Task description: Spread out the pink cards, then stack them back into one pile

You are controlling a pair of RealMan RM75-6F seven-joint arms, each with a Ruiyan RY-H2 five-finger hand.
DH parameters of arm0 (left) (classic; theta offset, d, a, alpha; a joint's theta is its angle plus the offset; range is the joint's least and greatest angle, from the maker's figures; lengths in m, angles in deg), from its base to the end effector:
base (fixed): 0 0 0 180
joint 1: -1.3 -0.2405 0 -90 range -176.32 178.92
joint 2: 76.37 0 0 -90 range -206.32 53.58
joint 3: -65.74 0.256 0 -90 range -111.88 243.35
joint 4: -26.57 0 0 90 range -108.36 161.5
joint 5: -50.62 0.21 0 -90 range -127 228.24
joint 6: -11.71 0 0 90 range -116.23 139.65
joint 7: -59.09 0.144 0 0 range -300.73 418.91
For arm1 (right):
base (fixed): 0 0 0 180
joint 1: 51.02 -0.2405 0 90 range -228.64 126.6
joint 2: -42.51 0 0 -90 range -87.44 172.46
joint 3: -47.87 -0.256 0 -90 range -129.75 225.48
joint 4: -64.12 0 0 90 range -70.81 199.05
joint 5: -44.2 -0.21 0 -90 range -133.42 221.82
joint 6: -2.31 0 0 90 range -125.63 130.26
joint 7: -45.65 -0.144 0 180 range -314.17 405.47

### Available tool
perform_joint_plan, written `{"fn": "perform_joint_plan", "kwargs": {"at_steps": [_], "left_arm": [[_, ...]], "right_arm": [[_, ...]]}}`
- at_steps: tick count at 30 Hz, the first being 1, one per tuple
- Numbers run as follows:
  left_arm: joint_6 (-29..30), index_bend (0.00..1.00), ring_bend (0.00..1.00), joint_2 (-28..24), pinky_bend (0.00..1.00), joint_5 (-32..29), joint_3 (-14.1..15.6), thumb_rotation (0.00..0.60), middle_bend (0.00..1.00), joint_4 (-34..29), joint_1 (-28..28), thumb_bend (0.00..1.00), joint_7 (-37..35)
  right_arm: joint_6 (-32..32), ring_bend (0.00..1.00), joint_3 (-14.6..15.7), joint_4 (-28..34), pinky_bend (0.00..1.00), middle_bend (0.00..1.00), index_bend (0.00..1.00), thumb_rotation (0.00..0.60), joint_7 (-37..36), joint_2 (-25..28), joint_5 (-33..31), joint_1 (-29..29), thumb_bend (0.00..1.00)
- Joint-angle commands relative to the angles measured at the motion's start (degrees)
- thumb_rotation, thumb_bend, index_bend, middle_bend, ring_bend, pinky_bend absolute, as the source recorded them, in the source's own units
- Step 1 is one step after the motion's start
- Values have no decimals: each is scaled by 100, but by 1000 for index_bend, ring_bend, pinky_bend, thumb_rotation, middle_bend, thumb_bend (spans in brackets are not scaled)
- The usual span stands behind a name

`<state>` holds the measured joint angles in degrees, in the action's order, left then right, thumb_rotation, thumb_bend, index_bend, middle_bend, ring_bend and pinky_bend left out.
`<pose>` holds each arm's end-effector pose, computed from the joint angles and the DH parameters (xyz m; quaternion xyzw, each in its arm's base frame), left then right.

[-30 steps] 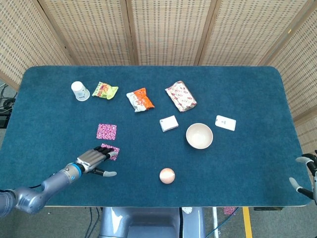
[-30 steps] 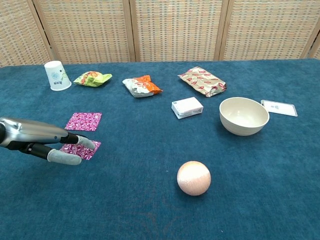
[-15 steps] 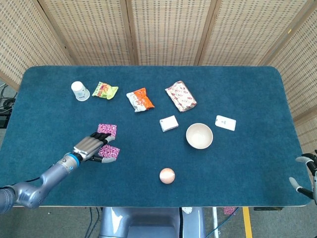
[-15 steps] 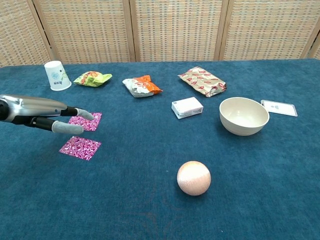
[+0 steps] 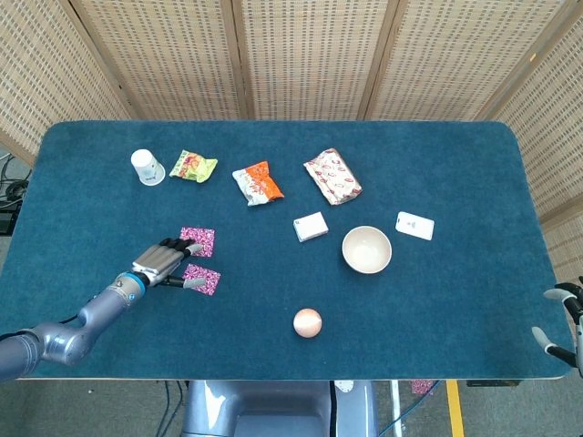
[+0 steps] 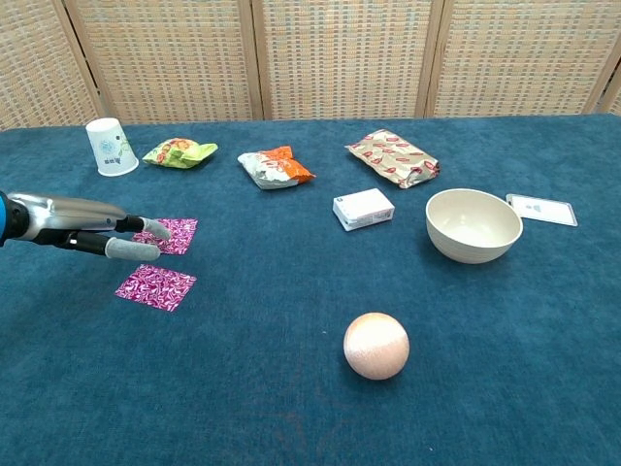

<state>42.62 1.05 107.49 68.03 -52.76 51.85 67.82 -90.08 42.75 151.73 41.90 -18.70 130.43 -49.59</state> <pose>-0.2284 0.3549 0.0036 -0.8051 -0.4456 -0.1534 0.3601 -0.3354 -0.1528 0.2061 0.5549 -0.3439 0.3882 0.6504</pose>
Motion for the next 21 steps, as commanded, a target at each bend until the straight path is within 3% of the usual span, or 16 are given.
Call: {"fn": "perform_joint_plan", "kwargs": {"at_steps": [1, 21], "left_arm": [[-13, 0, 0, 33, 37, 18, -19, 6, 0, 24, 5, 0, -20], [-89, 0, 0, 76, 37, -66, 29, 6, 0, 21, 63, 0, 101]], "right_arm": [[1, 162, 1, 1, 139, 311, 348, 600, 3, 0, -7, 5, 234], [-33, 162, -2, -17, 139, 311, 348, 600, -23, 2, -13, 38, 234]]}}
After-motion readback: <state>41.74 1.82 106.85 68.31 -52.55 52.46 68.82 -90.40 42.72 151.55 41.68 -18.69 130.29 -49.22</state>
